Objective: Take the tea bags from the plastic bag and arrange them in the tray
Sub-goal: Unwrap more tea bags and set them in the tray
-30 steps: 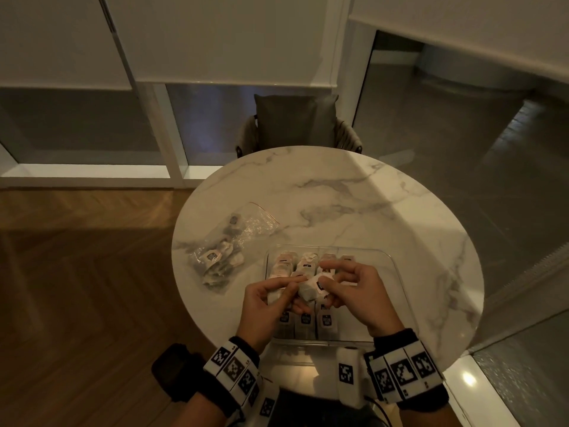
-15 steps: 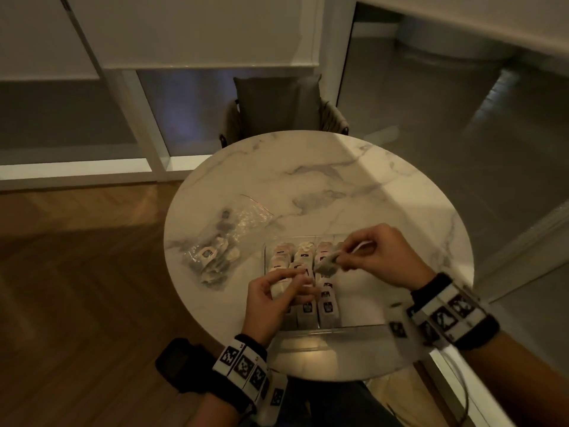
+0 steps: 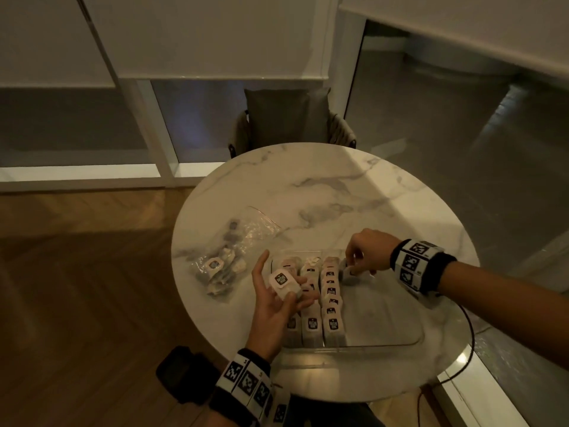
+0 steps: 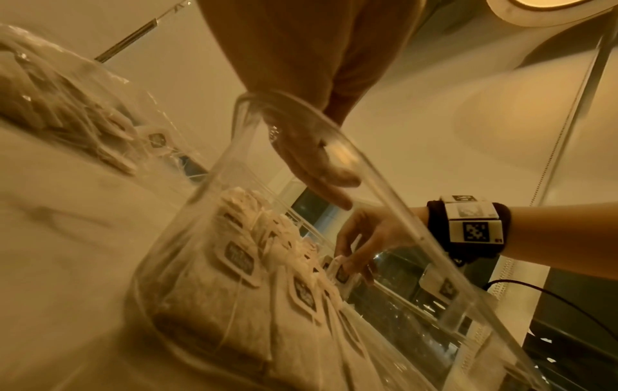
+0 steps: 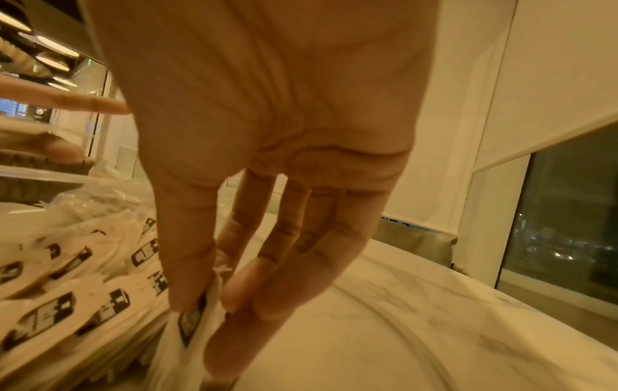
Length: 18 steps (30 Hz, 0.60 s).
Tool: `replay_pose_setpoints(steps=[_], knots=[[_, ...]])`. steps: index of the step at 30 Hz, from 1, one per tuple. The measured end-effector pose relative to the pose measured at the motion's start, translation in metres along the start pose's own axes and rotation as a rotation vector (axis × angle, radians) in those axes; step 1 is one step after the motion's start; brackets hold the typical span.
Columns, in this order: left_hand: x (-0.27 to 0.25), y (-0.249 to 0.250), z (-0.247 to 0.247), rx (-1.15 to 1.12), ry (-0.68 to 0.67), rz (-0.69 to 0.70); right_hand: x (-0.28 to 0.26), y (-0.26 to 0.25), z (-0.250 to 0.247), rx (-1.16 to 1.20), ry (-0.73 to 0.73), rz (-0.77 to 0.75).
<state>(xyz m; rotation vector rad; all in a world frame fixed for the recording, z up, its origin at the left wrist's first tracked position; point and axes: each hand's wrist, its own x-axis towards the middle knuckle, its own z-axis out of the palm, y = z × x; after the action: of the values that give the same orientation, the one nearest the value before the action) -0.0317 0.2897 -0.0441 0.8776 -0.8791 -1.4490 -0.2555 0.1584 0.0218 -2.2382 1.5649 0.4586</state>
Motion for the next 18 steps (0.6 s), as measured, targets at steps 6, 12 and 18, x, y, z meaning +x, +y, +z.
replay_pose_setpoints(steps=[6, 12, 18], knots=[[-0.004, 0.004, 0.007, -0.026, 0.011, -0.066, -0.001, -0.002, 0.005, -0.046, 0.018, 0.037], [-0.003, 0.003, 0.008, 0.082, 0.017, -0.055, 0.000, -0.006, 0.008, -0.134, 0.125, 0.044], [-0.003, 0.001, 0.005, 0.174, -0.029, -0.033, -0.022, -0.014, -0.008, 0.024, 0.277, -0.025]])
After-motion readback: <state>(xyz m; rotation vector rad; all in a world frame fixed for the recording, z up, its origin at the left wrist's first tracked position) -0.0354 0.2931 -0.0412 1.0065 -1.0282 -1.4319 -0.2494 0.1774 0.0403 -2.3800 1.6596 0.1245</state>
